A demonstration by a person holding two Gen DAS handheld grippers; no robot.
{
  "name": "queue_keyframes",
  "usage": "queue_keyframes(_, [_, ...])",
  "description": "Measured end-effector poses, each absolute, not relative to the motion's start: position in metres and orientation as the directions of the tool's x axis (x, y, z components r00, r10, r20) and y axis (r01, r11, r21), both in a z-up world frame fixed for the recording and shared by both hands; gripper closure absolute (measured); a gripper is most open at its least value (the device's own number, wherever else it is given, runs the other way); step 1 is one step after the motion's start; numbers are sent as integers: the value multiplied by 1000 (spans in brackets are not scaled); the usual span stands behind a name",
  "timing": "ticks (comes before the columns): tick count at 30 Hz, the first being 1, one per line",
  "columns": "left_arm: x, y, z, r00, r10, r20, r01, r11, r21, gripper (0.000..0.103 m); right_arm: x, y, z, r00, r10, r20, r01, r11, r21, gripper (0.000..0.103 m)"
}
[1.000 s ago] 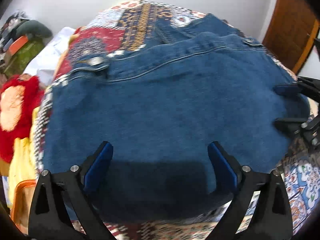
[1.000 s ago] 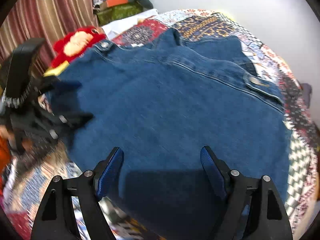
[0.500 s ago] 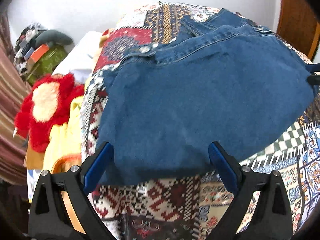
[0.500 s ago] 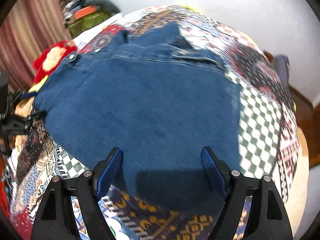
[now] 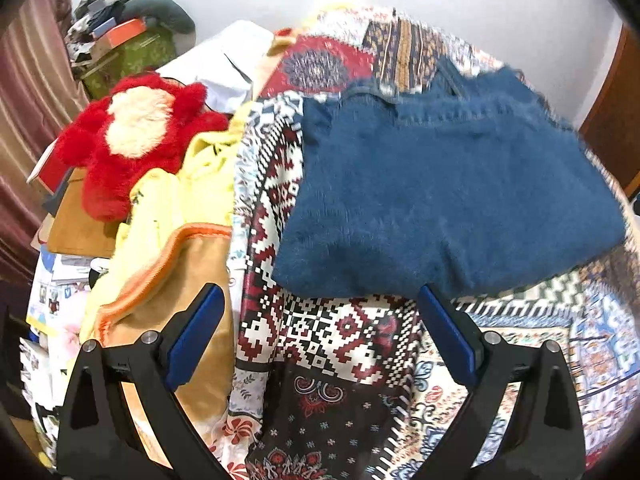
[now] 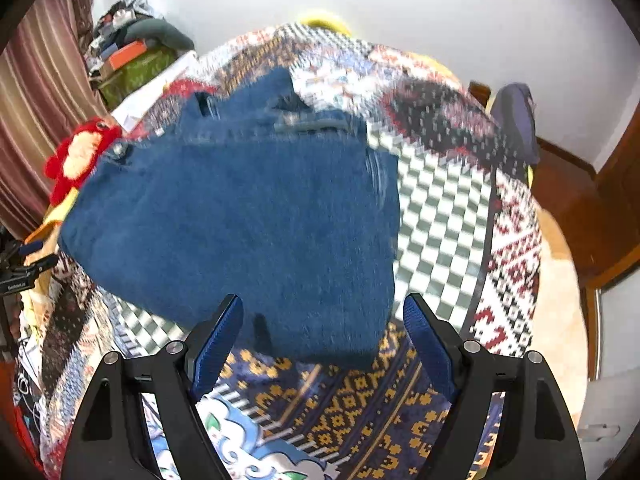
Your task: Fold large clothes
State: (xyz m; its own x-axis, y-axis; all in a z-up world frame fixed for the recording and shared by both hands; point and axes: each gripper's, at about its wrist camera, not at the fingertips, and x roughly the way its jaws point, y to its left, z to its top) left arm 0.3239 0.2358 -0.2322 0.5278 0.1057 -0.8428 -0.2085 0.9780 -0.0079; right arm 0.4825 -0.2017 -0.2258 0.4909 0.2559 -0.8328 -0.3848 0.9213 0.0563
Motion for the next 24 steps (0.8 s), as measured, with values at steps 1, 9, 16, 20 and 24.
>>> queue_keyframes(1, [321, 236, -227, 541, 109, -834, -217, 976, -13, 5, 481, -197, -217, 509, 265, -819, -393, 918, 52, 22])
queue_keyframes(9, [321, 234, -212, 615, 43, -788, -282, 945, -168, 3, 466, -138, -185, 556, 379, -740, -512, 857, 54, 22])
queue_keyframes(16, [338, 208, -250, 595, -150, -789, -216, 916, -337, 3, 462, -87, -223, 519, 361, -775, -583, 812, -12, 22])
queue_keyframes(20, [355, 202, -279, 553, -269, -788, -211, 870, -446, 3, 472, -72, -261, 473, 302, -828, -604, 795, -55, 22])
queue_keyframes(24, [367, 207, -302, 555, -378, -741, -249, 775, -581, 3, 479, -74, -286, 439, 300, -847, -599, 801, -27, 22])
